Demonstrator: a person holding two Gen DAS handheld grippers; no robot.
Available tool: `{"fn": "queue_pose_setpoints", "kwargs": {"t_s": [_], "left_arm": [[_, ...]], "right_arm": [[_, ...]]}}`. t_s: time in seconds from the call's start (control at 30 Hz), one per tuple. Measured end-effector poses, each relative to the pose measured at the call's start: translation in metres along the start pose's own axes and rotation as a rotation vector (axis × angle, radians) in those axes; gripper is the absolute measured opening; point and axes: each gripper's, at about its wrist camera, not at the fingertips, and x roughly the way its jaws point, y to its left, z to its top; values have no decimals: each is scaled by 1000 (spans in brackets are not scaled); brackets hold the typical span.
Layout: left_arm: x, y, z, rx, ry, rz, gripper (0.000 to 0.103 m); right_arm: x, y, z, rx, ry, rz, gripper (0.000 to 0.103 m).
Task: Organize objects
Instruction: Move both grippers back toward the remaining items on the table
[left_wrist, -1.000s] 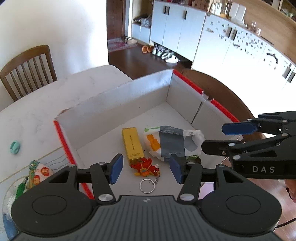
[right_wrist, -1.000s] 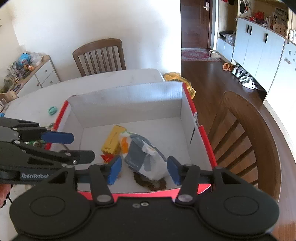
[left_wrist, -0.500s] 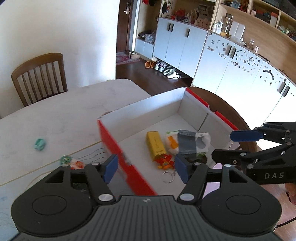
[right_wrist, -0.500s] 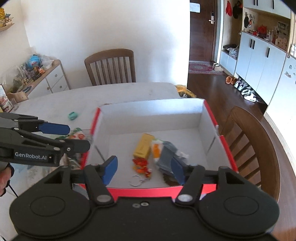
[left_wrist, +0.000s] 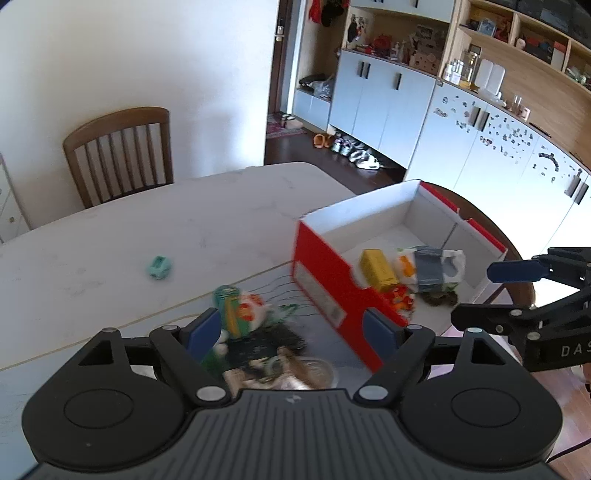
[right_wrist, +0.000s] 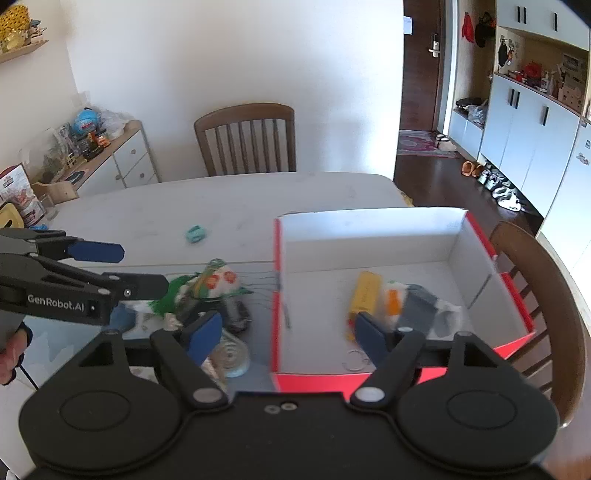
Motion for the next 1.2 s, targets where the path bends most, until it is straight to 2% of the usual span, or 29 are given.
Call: {"fn": "queue_pose_setpoints", "kwargs": {"t_s": [0.07,0.33,0.43,0.53,0.6,0.8,0.97,1.07,1.2], "left_arm": [[-4,9,-3,-2,-1,5,86],[-10,46,-23,-9,6,39,87],[-11,59,-31,-16,5,47,93],[-11,69,-37,-20,-7,35,95],[-10,72,-40,-5,-14,32,103],[2,84,-55,23,-18,39,103],[24,93,-64,34,-11,59,103],[41,101,-70,26,15,42,103],[59,106,-79,63,21,53,103]], "right_arm": [[1,10,0,-4,-3,-2,86],[6,43,-6,-18,-29,17,97],[10,50,-10,-10,-37,18,100],[15,54,-16,3,-40,14,101],[19,55,-21,10,-36,8,101],[34,59,-39,28,4,-13,100],[49,65,-58,48,53,-26,98],[59,69,-67,56,77,-28,97],[72,71,-78,69,111,-38,95]]}}
